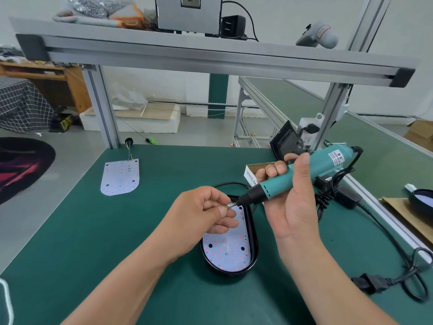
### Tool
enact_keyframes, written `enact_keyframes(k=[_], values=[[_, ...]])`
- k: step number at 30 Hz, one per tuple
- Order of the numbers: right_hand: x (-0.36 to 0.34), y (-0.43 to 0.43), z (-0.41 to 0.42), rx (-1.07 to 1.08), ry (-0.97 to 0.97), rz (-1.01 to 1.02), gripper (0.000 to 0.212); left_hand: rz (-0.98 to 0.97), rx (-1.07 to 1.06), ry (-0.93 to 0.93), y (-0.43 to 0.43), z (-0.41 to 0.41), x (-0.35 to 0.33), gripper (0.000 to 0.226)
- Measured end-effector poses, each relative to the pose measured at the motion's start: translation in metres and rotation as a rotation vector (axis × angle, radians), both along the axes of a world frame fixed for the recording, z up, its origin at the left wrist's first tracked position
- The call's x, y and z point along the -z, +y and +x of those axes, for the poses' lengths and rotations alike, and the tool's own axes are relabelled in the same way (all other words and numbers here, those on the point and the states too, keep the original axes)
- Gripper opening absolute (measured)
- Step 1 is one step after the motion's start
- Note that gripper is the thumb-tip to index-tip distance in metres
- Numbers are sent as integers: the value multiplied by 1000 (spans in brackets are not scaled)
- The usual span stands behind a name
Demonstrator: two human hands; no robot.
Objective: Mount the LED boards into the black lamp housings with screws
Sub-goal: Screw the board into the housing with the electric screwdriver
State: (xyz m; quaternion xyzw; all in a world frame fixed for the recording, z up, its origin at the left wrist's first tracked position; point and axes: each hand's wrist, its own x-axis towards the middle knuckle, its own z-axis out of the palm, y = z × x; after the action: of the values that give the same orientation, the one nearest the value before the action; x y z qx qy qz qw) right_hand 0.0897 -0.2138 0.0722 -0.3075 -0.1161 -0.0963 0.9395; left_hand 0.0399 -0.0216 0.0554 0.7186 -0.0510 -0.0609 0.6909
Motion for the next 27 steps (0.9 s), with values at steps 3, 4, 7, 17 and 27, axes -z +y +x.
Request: enact_keyframes(k=[3, 4, 7, 17, 27], values=[[2, -1, 2, 3, 25, 33, 33, -1, 3, 1, 0, -1, -2, 12], [2, -1, 2, 4, 32, 42, 33, -4, 3, 5, 0, -2, -2, 12], [2, -2, 2, 5, 44, 67, 33, -14, 11, 14, -1, -2, -4, 14], [3, -4, 5, 20, 59, 85, 32, 154, -348, 9, 20, 19, 10, 32], [14, 10, 19, 33, 61, -12, 27, 430, -45, 187, 25, 21, 27, 43]])
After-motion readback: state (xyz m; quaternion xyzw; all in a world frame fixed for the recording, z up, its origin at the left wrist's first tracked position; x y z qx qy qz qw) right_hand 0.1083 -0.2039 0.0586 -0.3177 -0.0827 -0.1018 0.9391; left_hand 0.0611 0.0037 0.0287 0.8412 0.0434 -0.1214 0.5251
